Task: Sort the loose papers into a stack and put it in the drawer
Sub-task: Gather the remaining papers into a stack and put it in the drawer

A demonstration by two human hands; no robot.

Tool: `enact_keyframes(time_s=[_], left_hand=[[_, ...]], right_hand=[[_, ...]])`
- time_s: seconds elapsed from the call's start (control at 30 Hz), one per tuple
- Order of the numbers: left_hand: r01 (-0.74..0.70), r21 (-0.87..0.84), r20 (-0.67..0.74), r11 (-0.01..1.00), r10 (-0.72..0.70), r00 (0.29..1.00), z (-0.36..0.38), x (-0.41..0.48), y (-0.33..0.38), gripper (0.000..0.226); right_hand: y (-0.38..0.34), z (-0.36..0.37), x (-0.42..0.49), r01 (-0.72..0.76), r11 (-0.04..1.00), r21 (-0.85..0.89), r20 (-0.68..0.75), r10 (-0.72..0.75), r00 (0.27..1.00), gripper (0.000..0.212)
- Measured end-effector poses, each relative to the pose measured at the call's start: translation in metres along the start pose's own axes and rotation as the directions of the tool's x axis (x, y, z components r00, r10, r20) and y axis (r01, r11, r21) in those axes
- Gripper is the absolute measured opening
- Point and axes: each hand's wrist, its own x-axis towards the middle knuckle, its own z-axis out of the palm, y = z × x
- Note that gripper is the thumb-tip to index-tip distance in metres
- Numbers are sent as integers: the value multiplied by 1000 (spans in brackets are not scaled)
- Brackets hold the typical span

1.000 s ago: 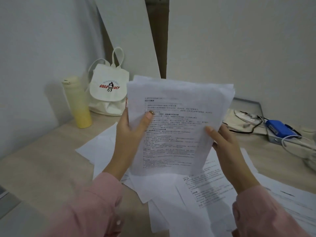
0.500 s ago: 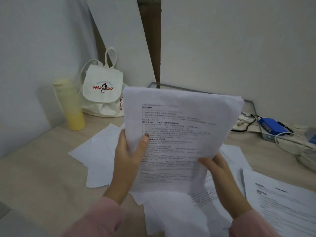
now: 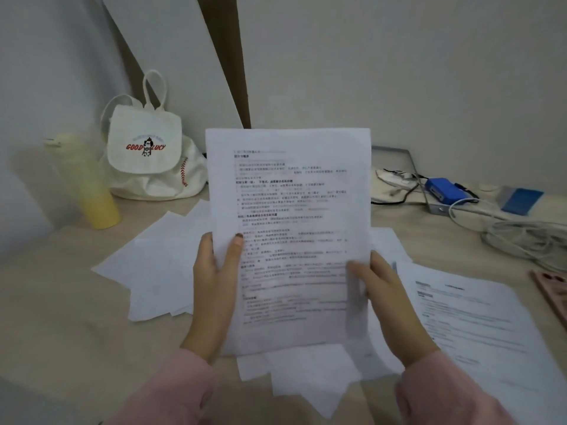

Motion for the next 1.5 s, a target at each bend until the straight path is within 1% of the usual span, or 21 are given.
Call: enact_keyframes(time_s=[0.07, 0.13, 0.2, 0.27, 0.37, 0.47, 0.57, 0.7, 0.73, 0.8, 0.83, 0.97, 1.07, 1.13, 1.17, 1.23, 1.3, 1.37, 1.43, 1.47, 1.5], left_hand=[[69, 12, 47, 998, -69, 996, 16, -6, 6, 19], [169, 29, 149, 985, -171, 974, 36, -14, 9, 23], [262, 57, 279, 963, -268, 922, 58, -25, 8, 26], [324, 97, 383, 941, -335, 861, 80, -38, 3, 29], [355, 142, 512, 924, -375, 773, 114, -66, -10, 35], [371, 182, 616, 911, -400, 679, 141, -92, -21, 38], [335, 228, 668, 914, -397, 629, 161, -108, -30, 37], [249, 336, 652, 909, -415, 635, 176, -115, -44, 37], [232, 349, 652, 908, -413, 635, 178, -116, -51, 41], [231, 362, 669, 903, -424, 610, 180, -118, -66, 54], [231, 364, 678, 902, -427, 599, 180, -119, -70, 55], [211, 366, 692, 906, -417, 590, 179, -120, -61, 43], [203, 362, 705, 910, -410, 579, 179, -120, -62, 47], [213, 372, 701, 904, -424, 573, 179, -120, -66, 58], [222, 381, 698, 898, -437, 567, 178, -119, -68, 60], [221, 390, 699, 894, -444, 561, 176, -118, -66, 52], [203, 392, 711, 897, -435, 552, 173, -117, -58, 49], [176, 388, 728, 905, -418, 544, 169, -112, -48, 49], [116, 393, 732, 912, -387, 561, 163, -102, -40, 44], [80, 401, 727, 913, -370, 579, 159, -95, -35, 44], [38, 405, 722, 914, -344, 600, 153, -88, -31, 43]], right_hand=[[-5, -21, -6, 3, 999, -38, -77, -6, 997, 15], [-9, -47, -15, -17, 997, -69, -149, 6, 989, 14], [-7, -76, -24, -57, 995, -76, -214, 39, 976, 15], [3, -105, -34, -107, 989, -100, -286, 74, 955, 16], [25, -143, -51, -200, 972, -121, -402, 136, 906, 19], [39, -170, -64, -271, 952, -141, -460, 179, 870, 23], [50, -191, -69, -317, 923, -217, -514, 169, 841, 22], [66, -212, -66, -398, 875, -276, -555, 194, 809, 26], [71, -214, -65, -415, 865, -282, -559, 203, 804, 27], [81, -217, -64, -439, 851, -287, -585, 207, 784, 27], [85, -217, -64, -442, 850, -288, -600, 200, 774, 26], [87, -218, -60, -455, 824, -338, -612, 175, 772, 29], [91, -217, -61, -455, 800, -390, -619, 138, 773, 30], [93, -216, -63, -449, 782, -432, -612, 111, 783, 30], [93, -216, -64, -451, 773, -447, -609, 106, 786, 30], [90, -216, -66, -462, 758, -460, -605, 114, 788, 31], [86, -214, -68, -493, 733, -469, -600, 145, 787, 39], [82, -212, -70, -512, 649, -563, -594, 112, 796, 51], [70, -208, -70, -469, 568, -676, -549, 36, 835, 51], [60, -203, -69, -428, 567, -704, -505, 23, 863, 47], [49, -197, -65, -376, 590, -715, -449, 25, 893, 42]])
